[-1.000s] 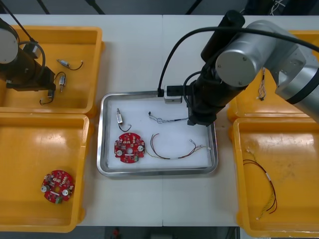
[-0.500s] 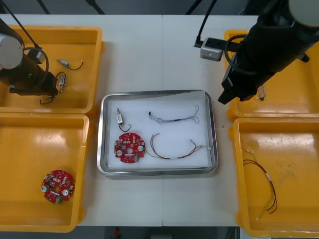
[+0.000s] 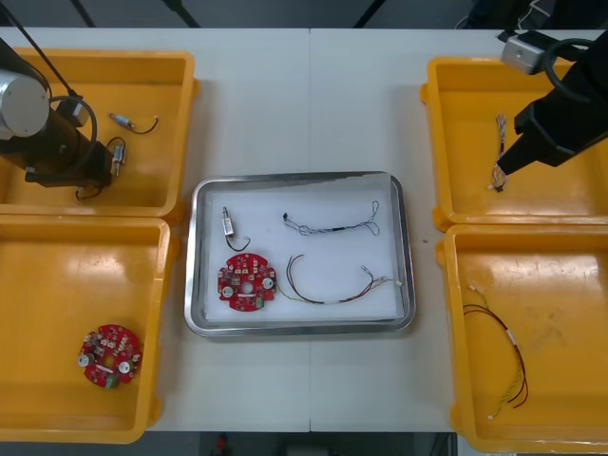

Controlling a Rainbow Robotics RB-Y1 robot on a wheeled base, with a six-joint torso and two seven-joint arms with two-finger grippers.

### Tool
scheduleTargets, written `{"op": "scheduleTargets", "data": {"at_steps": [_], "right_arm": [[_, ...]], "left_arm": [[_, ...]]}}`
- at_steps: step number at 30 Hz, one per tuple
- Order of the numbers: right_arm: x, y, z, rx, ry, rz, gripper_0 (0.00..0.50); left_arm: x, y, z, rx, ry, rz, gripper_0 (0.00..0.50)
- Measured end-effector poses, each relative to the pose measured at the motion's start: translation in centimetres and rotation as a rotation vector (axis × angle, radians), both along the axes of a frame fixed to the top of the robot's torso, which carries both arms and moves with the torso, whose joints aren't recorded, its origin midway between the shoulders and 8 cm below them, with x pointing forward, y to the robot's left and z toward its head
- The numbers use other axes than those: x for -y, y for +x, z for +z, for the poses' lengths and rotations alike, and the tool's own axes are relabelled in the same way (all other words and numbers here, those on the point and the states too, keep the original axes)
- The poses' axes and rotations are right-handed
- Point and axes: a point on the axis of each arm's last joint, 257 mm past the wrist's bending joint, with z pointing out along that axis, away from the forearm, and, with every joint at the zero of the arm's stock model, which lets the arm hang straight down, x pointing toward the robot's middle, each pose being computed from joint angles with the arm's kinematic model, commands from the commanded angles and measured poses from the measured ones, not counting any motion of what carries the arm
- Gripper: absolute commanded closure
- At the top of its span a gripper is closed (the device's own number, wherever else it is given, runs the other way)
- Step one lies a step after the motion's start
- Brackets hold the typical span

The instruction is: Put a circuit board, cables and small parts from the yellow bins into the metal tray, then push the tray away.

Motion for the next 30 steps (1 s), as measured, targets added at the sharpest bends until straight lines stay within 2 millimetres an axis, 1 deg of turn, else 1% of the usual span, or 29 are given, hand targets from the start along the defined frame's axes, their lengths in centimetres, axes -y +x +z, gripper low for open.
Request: {"op": "scheduleTargets", "data": {"at_steps": [1, 2, 7, 12, 18, 20, 23, 30], "right_arm": [[0.7, -0.1, -0.1, -0.002, -0.001, -0.021, 0.0], [1.4, -0.2, -0.2, -0.004, -0.001, -0.042, 0.0], [4.4, -0.7, -0.5, 0.003, 0.02, -0.189, 0.0], [7.5, -1.6, -1.4, 0.031, 0.025, -0.305, 0.0], [9.9, -2.8, -3.1, 0.004, 0.048, -0.442, 0.0], [10.3, -3.0, -3.6, -0.004, 0.041, -0.452, 0.0], [10.7, -3.3, -4.1, -0.013, 0.032, -0.464, 0.0], [11.7, -3.9, -5.5, -0.035, 0.015, -0.505, 0.0]], "left_arm": [[0.0, 0.0, 0.0, 0.0, -0.001, 0.0, 0.487], [0.1, 0.0, 0.0, -0.001, -0.002, 0.0, 0.499], [0.1, 0.0, -0.1, -0.001, -0.003, 0.0, 0.5], [0.1, 0.0, -0.1, -0.002, -0.004, 0.001, 0.5], [0.2, 0.1, 0.3, -0.002, -0.003, -0.001, 0.5], [0.4, 0.0, 0.8, -0.01, 0.001, -0.003, 0.5], [0.7, 0.0, 2.2, -0.024, 0.012, -0.01, 0.5], [1.8, -0.1, 6.9, -0.046, -0.001, -0.01, 0.5]]}}
